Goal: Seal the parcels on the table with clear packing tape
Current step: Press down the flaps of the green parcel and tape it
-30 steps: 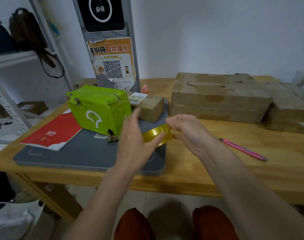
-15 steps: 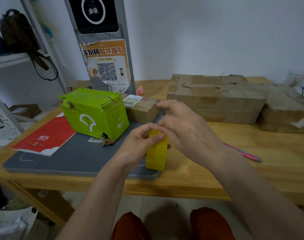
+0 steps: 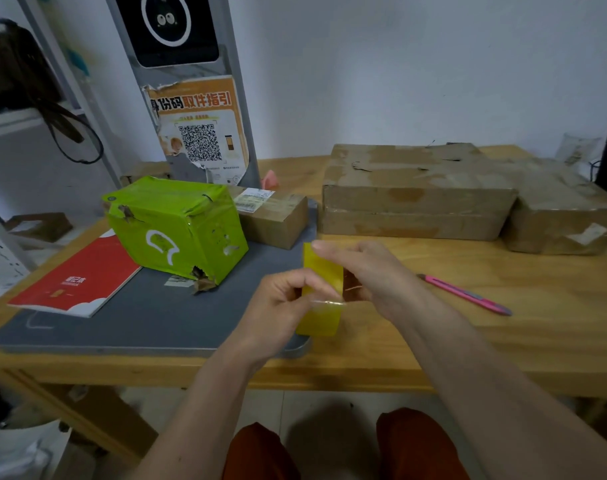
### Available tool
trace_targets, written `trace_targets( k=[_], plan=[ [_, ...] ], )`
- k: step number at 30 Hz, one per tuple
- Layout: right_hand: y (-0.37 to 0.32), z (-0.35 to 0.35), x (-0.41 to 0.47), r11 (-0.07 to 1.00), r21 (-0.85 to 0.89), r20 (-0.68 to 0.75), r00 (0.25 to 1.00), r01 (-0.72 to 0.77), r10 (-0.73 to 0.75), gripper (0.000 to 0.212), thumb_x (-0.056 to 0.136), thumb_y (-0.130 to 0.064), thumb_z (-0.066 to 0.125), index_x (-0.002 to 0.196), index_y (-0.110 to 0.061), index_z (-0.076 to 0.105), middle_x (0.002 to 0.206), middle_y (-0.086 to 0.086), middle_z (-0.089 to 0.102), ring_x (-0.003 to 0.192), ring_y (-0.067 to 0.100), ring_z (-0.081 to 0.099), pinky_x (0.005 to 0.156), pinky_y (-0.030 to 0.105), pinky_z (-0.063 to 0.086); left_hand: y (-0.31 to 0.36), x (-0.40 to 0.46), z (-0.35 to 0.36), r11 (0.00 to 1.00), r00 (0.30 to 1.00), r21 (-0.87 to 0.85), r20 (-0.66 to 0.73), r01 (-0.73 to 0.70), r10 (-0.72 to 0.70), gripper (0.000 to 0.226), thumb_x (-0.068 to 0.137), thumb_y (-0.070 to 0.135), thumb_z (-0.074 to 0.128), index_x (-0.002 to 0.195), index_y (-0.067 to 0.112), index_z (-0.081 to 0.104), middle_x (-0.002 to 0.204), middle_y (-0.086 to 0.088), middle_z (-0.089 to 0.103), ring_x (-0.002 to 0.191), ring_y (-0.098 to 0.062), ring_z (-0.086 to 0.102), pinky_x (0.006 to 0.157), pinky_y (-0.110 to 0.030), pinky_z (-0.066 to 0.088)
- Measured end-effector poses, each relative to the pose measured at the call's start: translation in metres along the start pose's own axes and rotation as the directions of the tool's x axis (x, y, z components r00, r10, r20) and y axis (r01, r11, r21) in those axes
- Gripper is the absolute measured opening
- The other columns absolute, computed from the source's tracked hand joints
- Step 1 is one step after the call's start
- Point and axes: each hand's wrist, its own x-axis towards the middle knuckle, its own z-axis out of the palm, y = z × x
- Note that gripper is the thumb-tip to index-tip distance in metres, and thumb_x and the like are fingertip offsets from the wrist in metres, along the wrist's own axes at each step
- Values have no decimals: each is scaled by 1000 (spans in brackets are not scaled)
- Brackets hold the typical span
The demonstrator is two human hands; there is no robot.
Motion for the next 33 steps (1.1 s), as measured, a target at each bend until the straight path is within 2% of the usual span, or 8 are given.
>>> trace_targets(
  k=[3, 6, 10, 16, 20, 25, 30, 33],
  plan=[
    [2, 4, 5, 986, 160, -31, 998, -56, 62, 24, 80, -19, 78, 88, 1, 65, 81, 17, 71, 69, 24, 67, 71, 39, 58, -4, -1, 1, 998, 1000, 55, 14, -19, 18, 44, 90, -9, 61, 69, 27, 76, 76, 9, 71, 77, -4, 64, 73, -16, 46],
    [8, 3, 5, 948, 301, -10, 994, -101, 109, 38, 85, -11, 72, 114, 9, 60, 104, 26, 70, 84, 31, 69, 80, 46, 57, -11, -1, -2, 999, 999, 42, 8, -34, 33, 38, 88, -3, 66, 73, 30, 78, 80, 3, 69, 83, -13, 63, 79, -22, 46],
    [11, -3, 4, 921, 369, 68, 992, -123, 105, 12, 93, -6, 60, 101, 2, 63, 91, 15, 71, 80, 23, 69, 69, 32, 58, -21, 4, -7, 998, 999, 56, 18, -38, 38, 36, 88, -2, 67, 77, 30, 79, 94, -21, 62, 94, -38, 59, 82, -42, 49],
    [20, -2, 4, 912, 398, 110, 992, -104, 65, 30, 99, -12, 50, 123, 1, 61, 116, 20, 68, 98, 27, 66, 84, 39, 54, -23, 3, -7, 999, 999, 10, 45, -30, 30, 41, 87, -10, 64, 76, 27, 80, 99, 0, 65, 100, -18, 64, 85, -31, 53],
    [26, 7, 6, 883, 463, 19, 996, -83, 84, 31, 92, -11, 62, 119, 3, 63, 110, 23, 70, 95, 30, 69, 80, 36, 58, -24, 3, -5, 999, 997, -5, 48, -53, 53, 41, 87, -10, 64, 79, 27, 81, 109, -8, 66, 108, -24, 63, 91, -36, 55],
    [22, 0, 2, 896, 440, 76, 996, -69, 40, 27, 96, -3, 51, 119, 7, 61, 113, 25, 68, 96, 29, 69, 78, 34, 58, -23, 3, -3, 999, 999, 1, 19, -42, 42, 48, 87, -12, 63, 78, 31, 80, 110, -15, 63, 108, -26, 61, 90, -37, 55],
    [14, 5, 7, 916, 394, -98, 987, -80, 129, 28, 84, 5, 56, 110, 15, 63, 115, 35, 62, 99, 43, 66, 91, 54, 54, -17, 6, 0, 995, 998, 83, 50, -49, 45, 43, 88, -4, 65, 78, 35, 80, 107, -8, 66, 107, -21, 62, 95, -40, 53],
    [13, 6, 8, 911, 401, -134, 978, -93, 158, 22, 79, 5, 63, 99, 10, 69, 103, 31, 69, 95, 41, 69, 86, 54, 56, -15, 7, 2, 995, 998, 84, 36, -45, 42, 45, 88, -6, 65, 78, 35, 80, 105, -5, 66, 105, -17, 63, 91, -34, 54]
  ],
)
